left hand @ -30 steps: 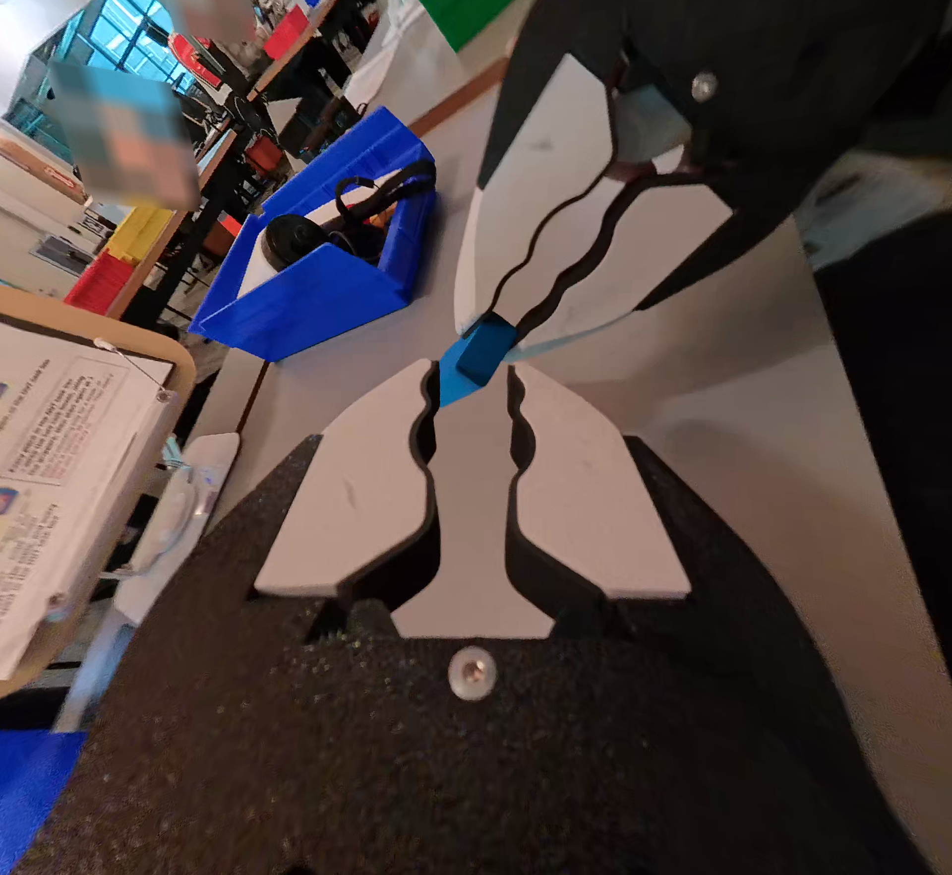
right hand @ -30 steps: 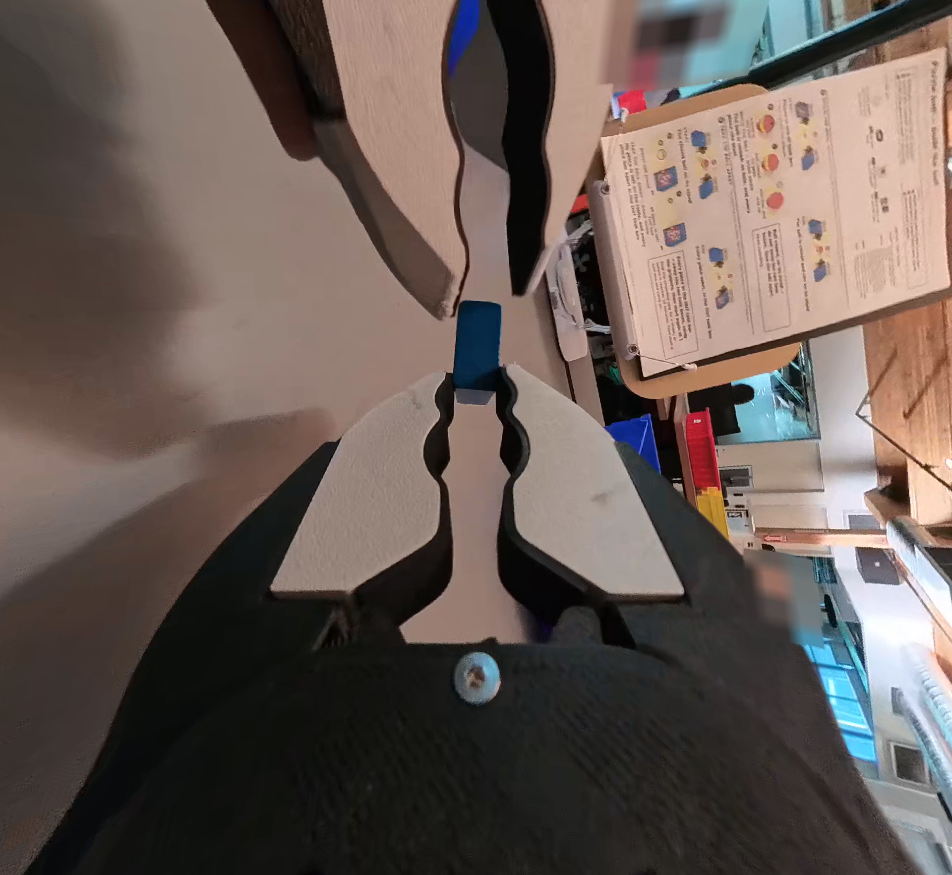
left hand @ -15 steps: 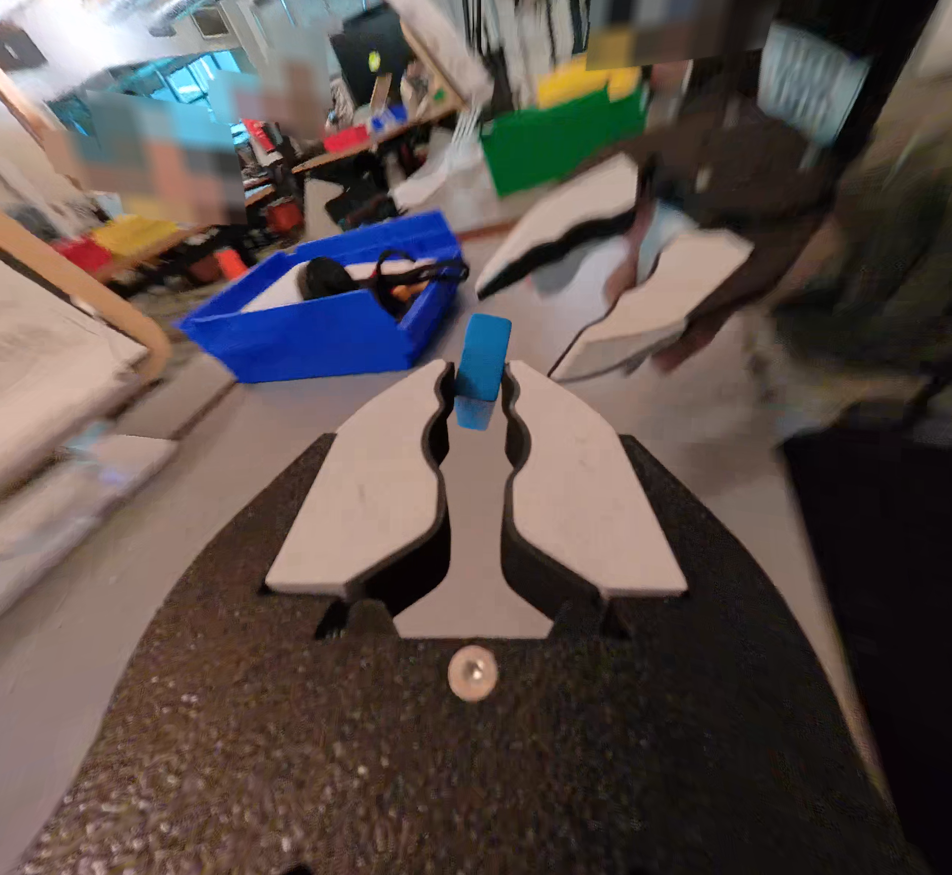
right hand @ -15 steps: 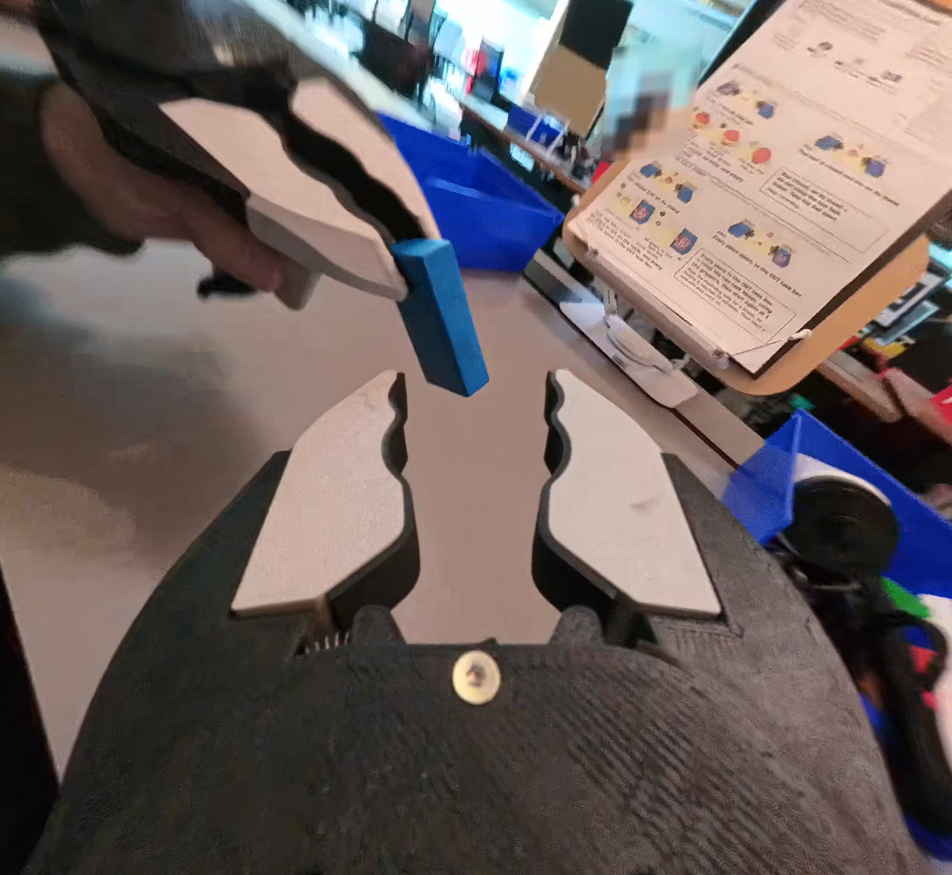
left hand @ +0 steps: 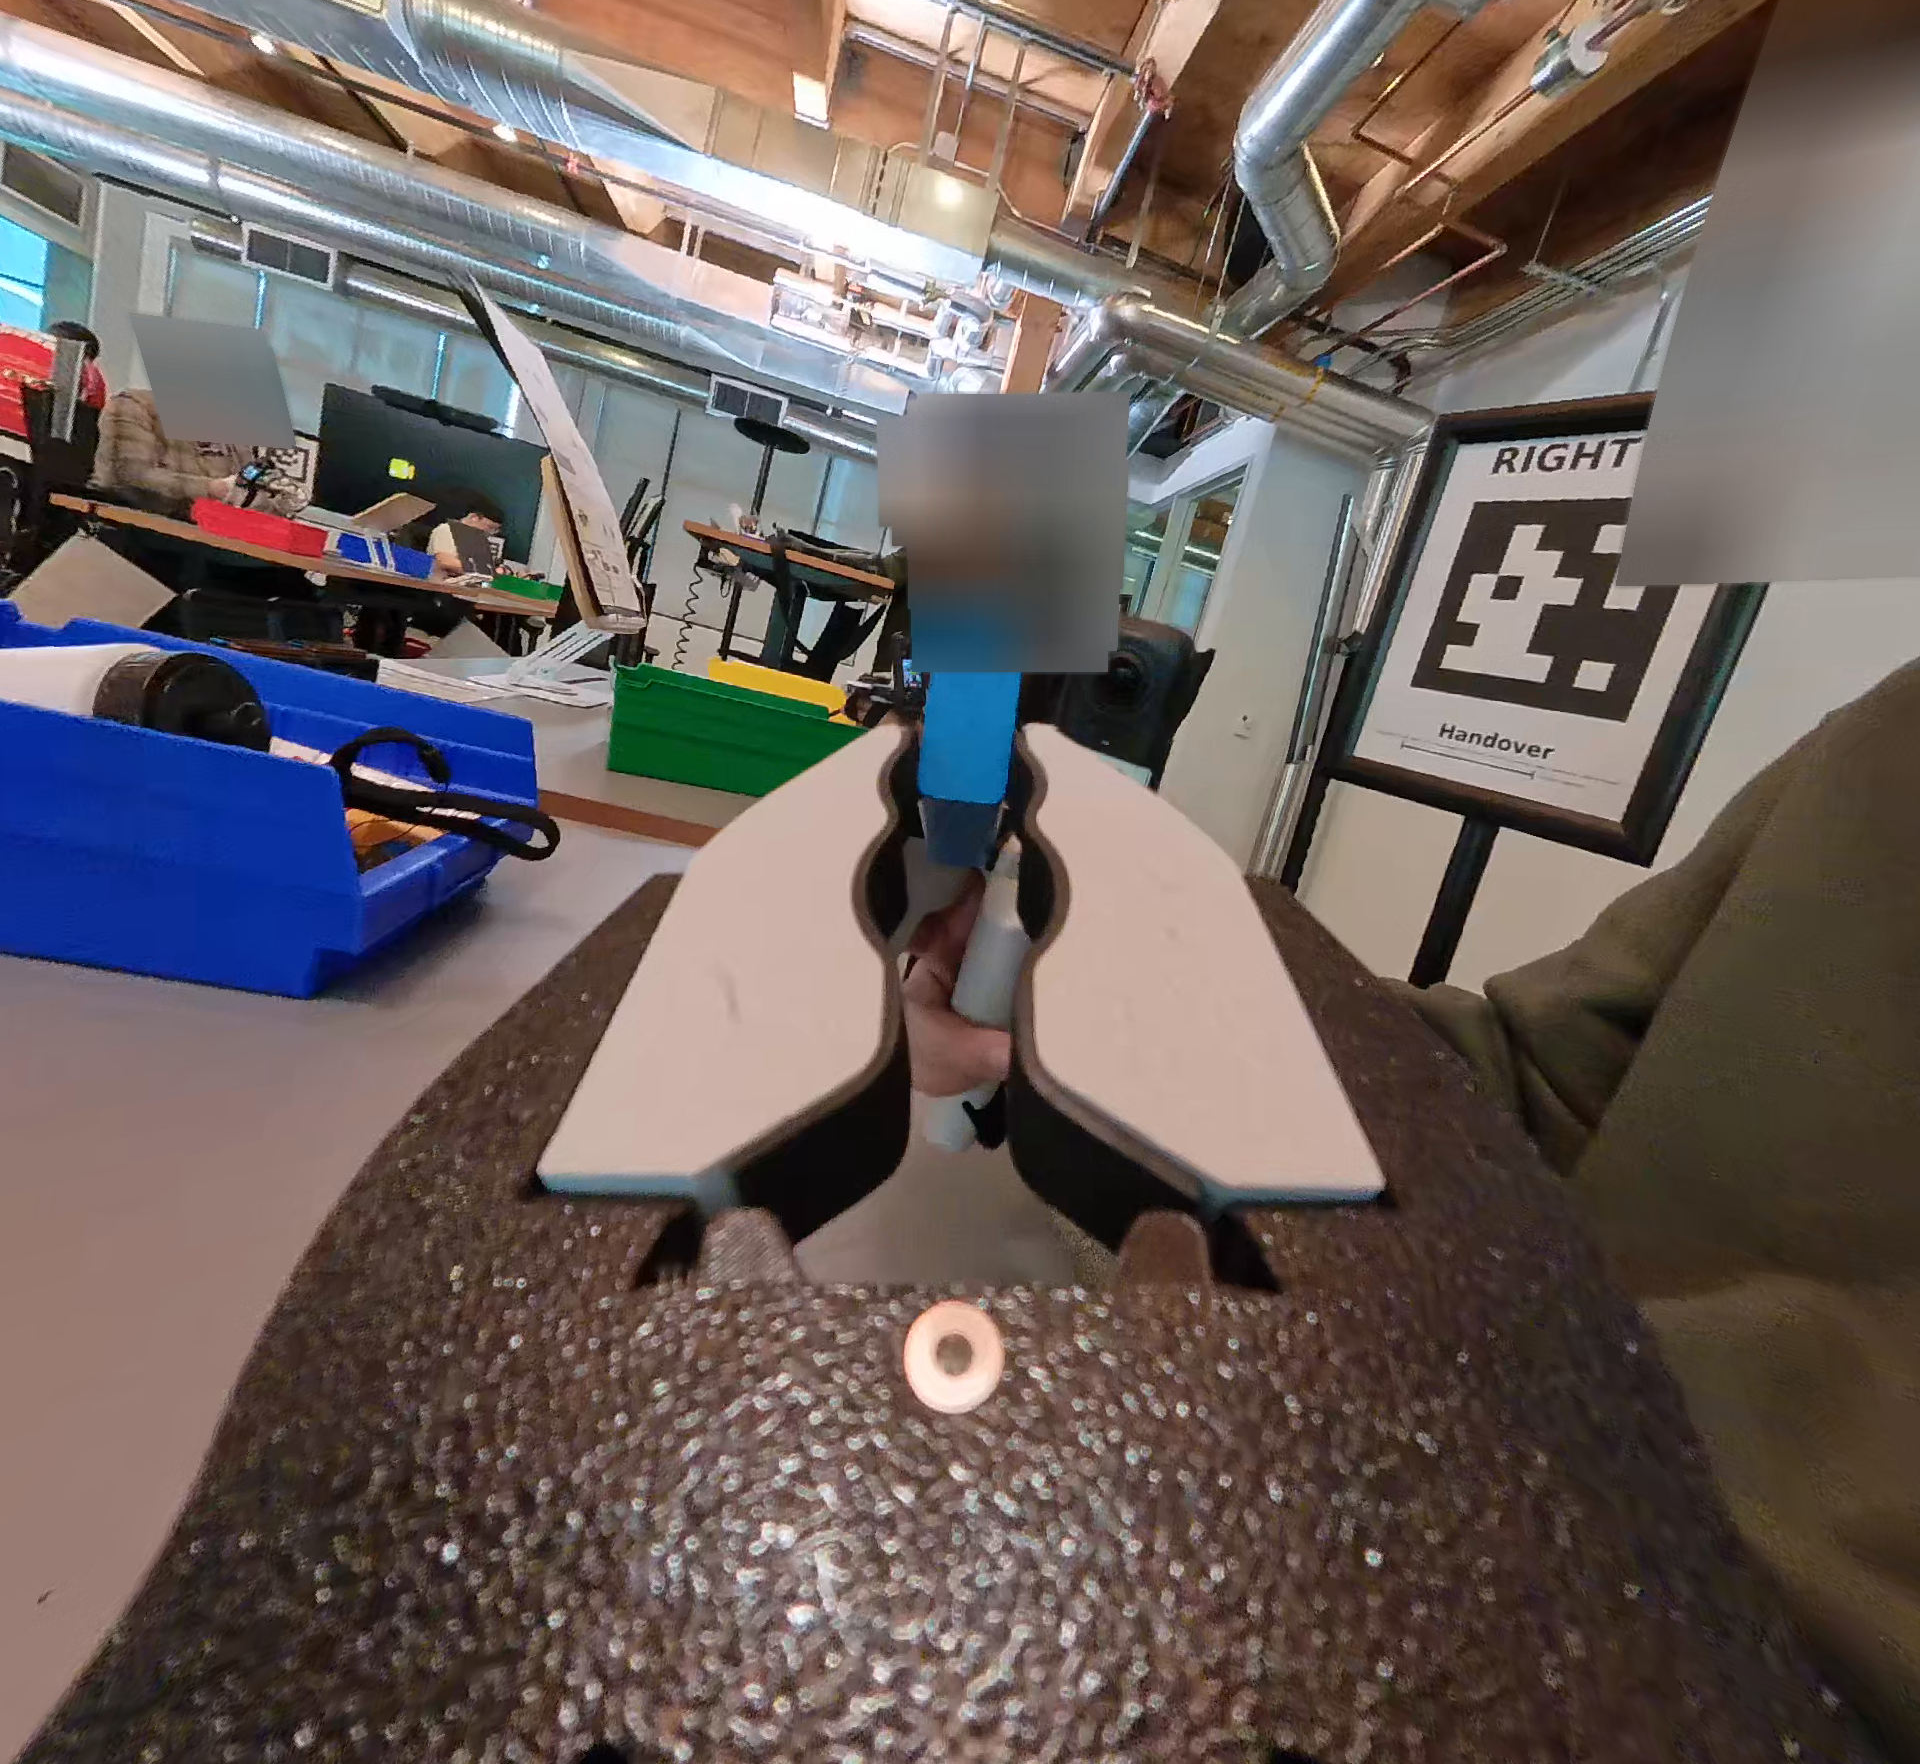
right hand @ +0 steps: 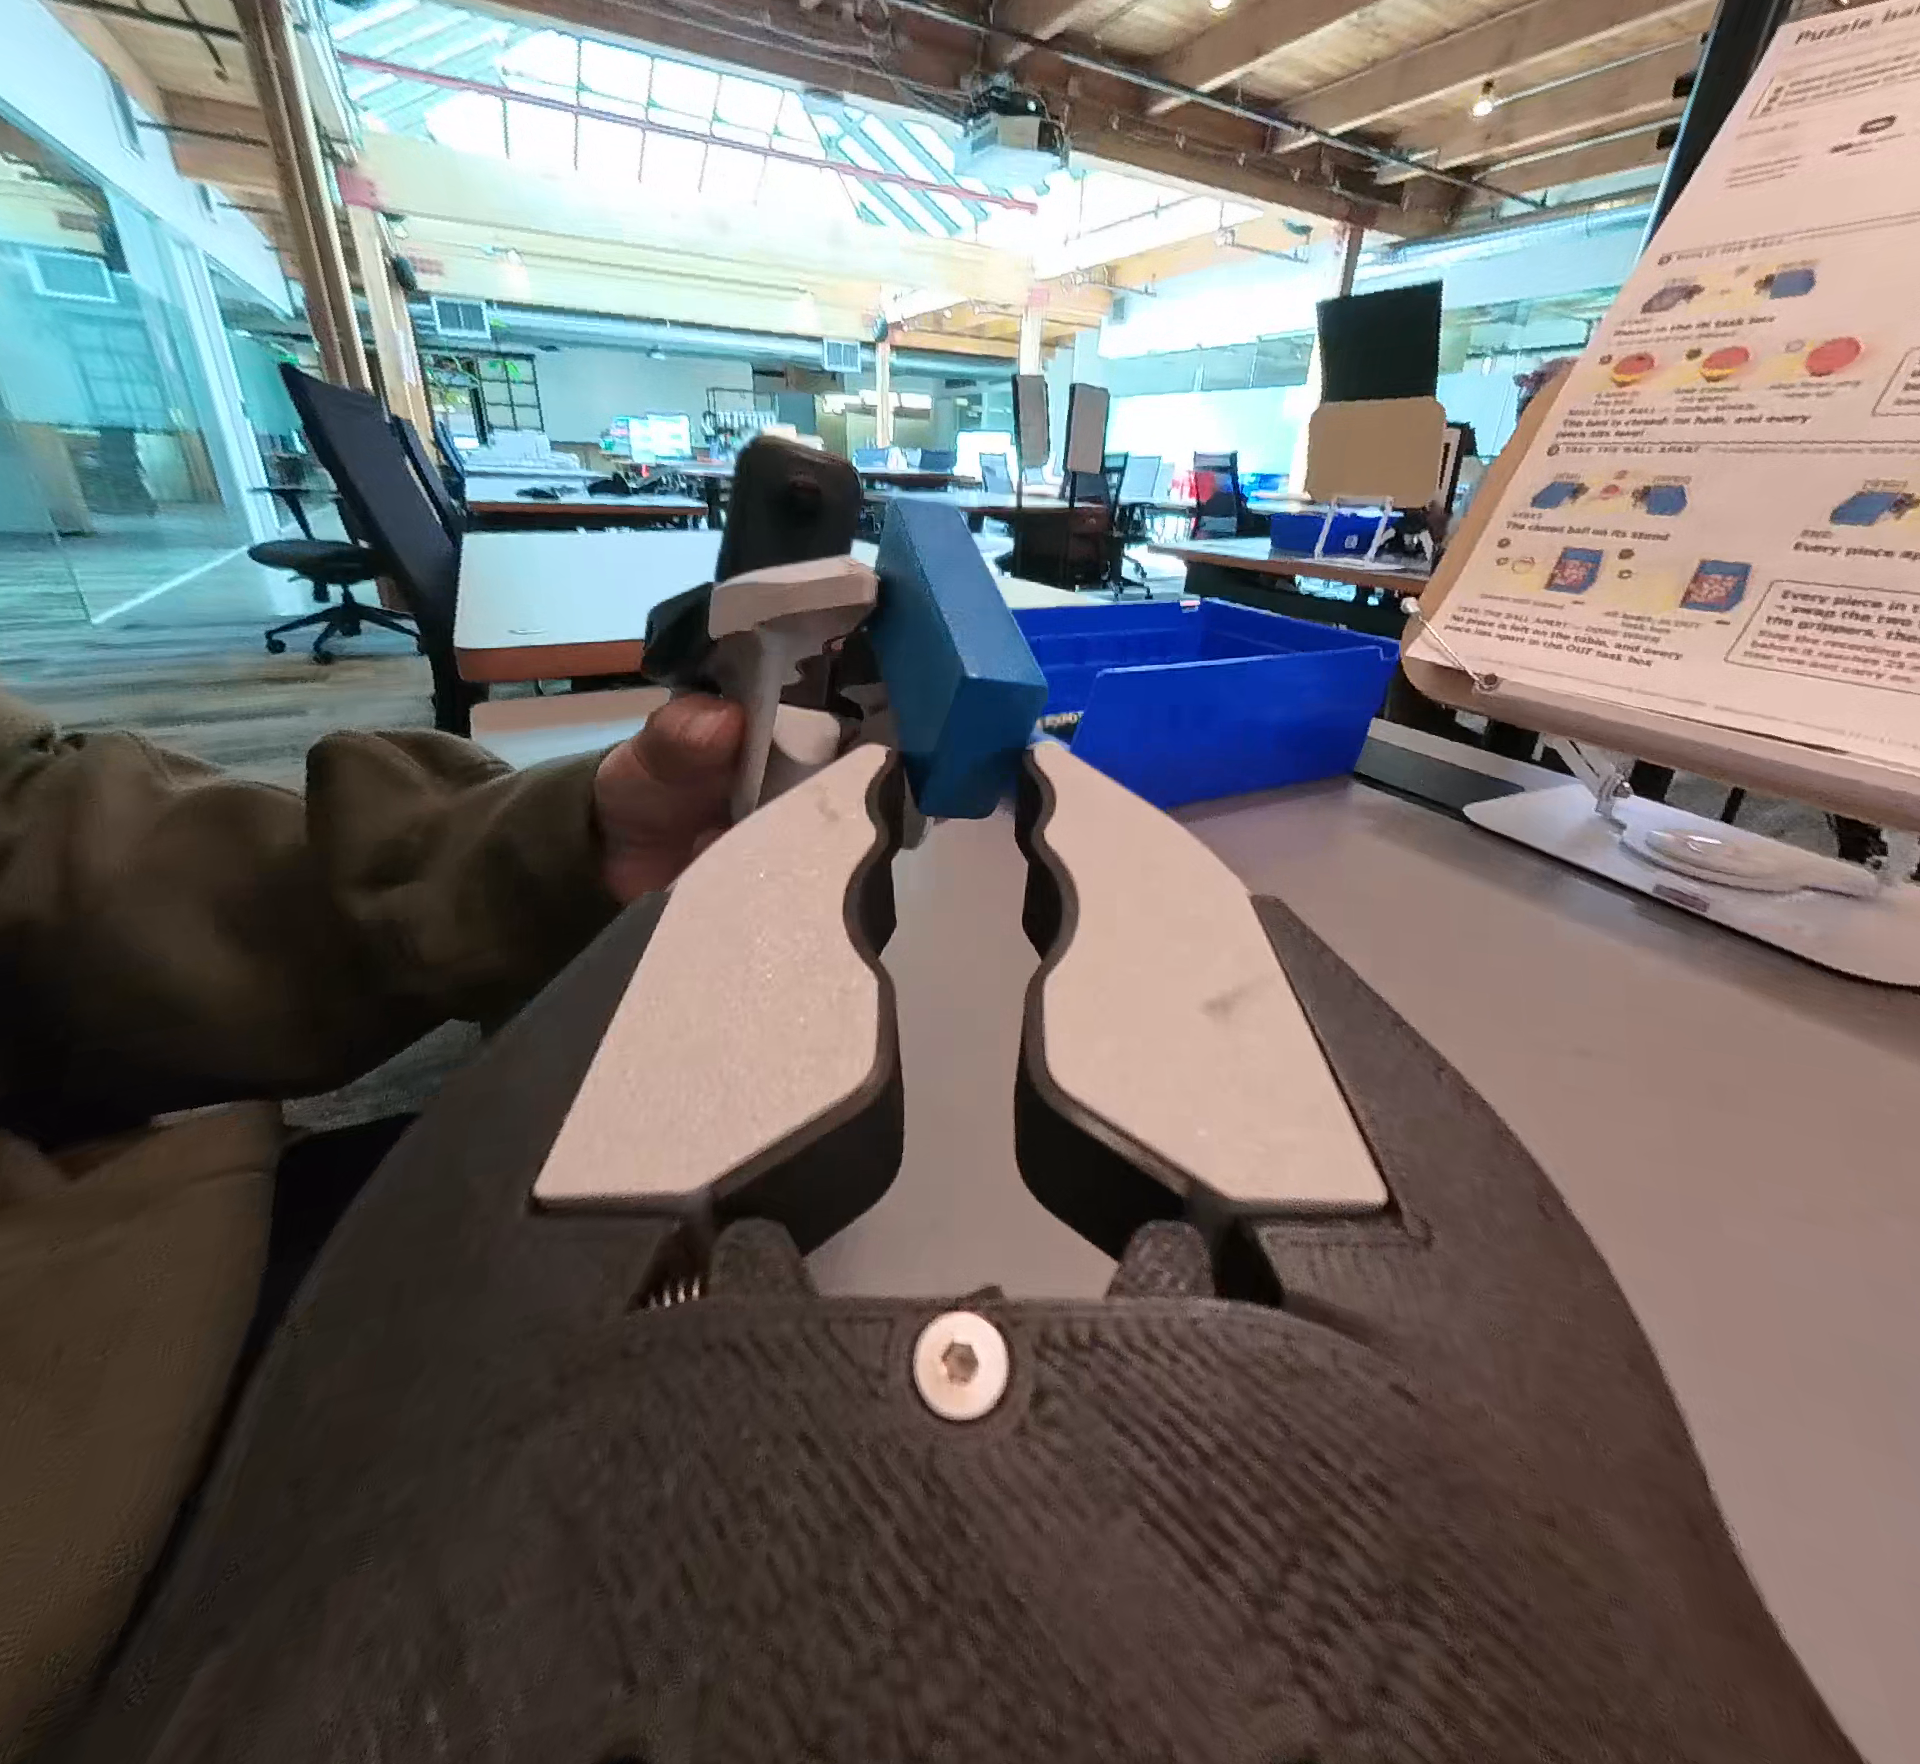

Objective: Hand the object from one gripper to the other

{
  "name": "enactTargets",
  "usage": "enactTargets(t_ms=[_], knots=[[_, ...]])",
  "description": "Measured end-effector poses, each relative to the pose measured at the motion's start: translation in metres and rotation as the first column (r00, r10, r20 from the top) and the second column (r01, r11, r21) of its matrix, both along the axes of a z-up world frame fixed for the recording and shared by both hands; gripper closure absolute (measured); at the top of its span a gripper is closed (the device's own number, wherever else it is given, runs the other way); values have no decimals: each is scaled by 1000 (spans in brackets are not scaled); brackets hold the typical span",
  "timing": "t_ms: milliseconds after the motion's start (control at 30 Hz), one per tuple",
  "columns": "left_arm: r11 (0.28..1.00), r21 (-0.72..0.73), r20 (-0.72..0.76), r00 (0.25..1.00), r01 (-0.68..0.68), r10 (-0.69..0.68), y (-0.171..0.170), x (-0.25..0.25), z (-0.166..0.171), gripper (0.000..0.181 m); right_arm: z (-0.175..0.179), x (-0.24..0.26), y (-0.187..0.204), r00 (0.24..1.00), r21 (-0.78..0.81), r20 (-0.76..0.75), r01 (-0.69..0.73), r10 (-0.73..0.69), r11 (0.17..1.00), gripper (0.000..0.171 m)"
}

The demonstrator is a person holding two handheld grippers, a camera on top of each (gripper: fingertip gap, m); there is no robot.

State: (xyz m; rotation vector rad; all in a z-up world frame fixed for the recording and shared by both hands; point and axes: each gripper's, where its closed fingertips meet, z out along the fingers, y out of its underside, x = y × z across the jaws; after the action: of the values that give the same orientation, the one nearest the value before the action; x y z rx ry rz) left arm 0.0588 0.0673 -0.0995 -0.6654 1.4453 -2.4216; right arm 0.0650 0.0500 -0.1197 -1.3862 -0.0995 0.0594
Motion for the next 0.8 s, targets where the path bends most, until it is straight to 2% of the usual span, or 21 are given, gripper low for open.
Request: enactTargets(t_ms=[133, 233, 300, 400, 433, 500, 533, 700, 800], knots=[[999, 55, -3, 1000, -2, 2, 2, 1, -8, 164, -9, 5, 3, 998, -107, 45, 39, -34, 994, 152], [980, 166, -68, 991, -106, 118, 11, 16, -23, 160, -16, 20, 3, 968, -199, 187, 203, -166, 959, 153], [920, 311, -73, 959, -238, 273, 20, 29, -37, 153, -20, 40, -1, 887, -232, 330, 408, -323, 883, 153], [815, 470, -109, 895, -338, 433, 22, 41, -48, 126, -24, 52, -3, 725, -211, 544, 606, -423, 767, 154], [807, 484, -136, 882, -339, 452, 18, 42, -48, 114, -27, 55, -3, 646, -199, 636, 665, -421, 720, 154], [790, 504, -204, 841, -349, 501, 12, 45, -51, 112, -35, 57, -2, 485, -160, 794, 748, -367, 644, 154], [786, 518, -225, 832, -338, 507, 8, 45, -54, 107, -38, 55, 0, 434, -136, 831, 765, -348, 629, 154], [763, 580, -309, 788, -287, 532, 6, 44, -70, 106, -44, 47, 7, 297, -80, 919, 785, -260, 615, 154], [766, 577, -328, 779, -283, 534, 8, 44, -71, 110, -47, 43, 10, 262, -68, 937, 786, -230, 614, 154]])
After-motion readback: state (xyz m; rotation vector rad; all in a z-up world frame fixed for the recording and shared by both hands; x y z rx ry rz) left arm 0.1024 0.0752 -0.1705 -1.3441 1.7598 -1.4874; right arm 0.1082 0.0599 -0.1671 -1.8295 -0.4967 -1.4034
